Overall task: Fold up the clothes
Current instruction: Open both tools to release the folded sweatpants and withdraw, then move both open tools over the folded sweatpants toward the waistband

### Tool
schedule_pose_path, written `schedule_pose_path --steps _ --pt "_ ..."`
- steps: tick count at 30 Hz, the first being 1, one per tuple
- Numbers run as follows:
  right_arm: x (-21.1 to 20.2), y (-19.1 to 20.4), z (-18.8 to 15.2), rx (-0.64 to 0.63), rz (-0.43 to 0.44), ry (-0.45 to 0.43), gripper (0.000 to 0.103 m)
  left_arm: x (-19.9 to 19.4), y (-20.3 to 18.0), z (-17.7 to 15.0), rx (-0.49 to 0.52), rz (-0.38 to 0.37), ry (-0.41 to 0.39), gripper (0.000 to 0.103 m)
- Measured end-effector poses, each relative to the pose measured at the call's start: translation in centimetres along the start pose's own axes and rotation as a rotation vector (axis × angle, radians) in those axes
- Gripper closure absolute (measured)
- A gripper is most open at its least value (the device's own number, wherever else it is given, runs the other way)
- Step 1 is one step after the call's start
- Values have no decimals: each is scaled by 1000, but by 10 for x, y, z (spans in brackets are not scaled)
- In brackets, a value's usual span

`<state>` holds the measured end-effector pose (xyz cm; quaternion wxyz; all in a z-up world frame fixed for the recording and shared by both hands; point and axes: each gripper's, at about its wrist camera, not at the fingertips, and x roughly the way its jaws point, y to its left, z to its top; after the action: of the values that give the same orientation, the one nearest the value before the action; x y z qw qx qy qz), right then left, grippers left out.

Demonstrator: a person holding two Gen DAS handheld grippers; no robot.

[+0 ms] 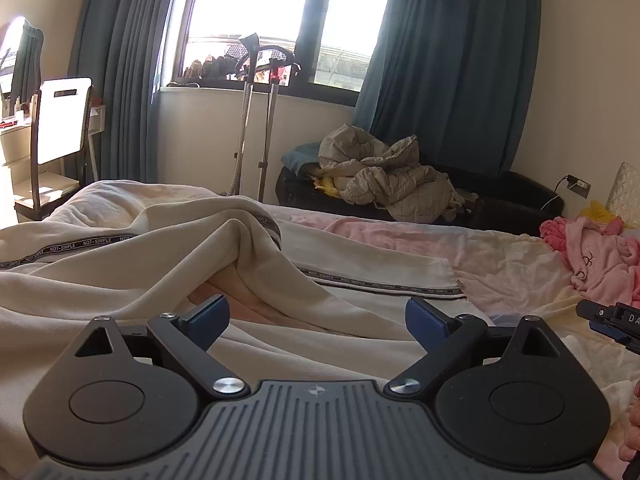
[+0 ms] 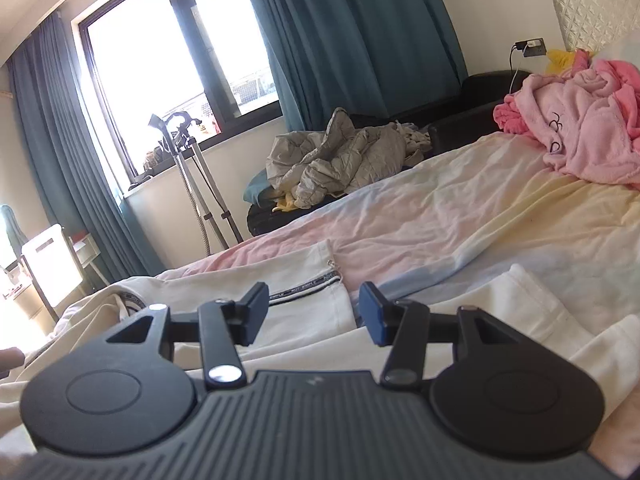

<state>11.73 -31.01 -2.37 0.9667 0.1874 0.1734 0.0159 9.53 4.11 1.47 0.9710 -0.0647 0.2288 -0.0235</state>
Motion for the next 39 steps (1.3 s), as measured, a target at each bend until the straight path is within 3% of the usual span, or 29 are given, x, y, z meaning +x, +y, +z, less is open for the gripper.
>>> schedule_pose_path --steps 8,18,28,35,39 --pt "33 6 -12 -37 31 -11 52 31 3 -30 24 -16 59 7" --pt "96 -13 -29 13 27 102 52 39 5 -53 42 -2 98 7" --pt "127 -21 -29 84 20 172 52 40 6 -58 38 19 111 7" --pt "151 -42 -20 201 23 226 52 43 7 -62 30 47 128 7" --pt "173 -71 -13 350 10 268 51 45 8 -63 30 61 126 7"
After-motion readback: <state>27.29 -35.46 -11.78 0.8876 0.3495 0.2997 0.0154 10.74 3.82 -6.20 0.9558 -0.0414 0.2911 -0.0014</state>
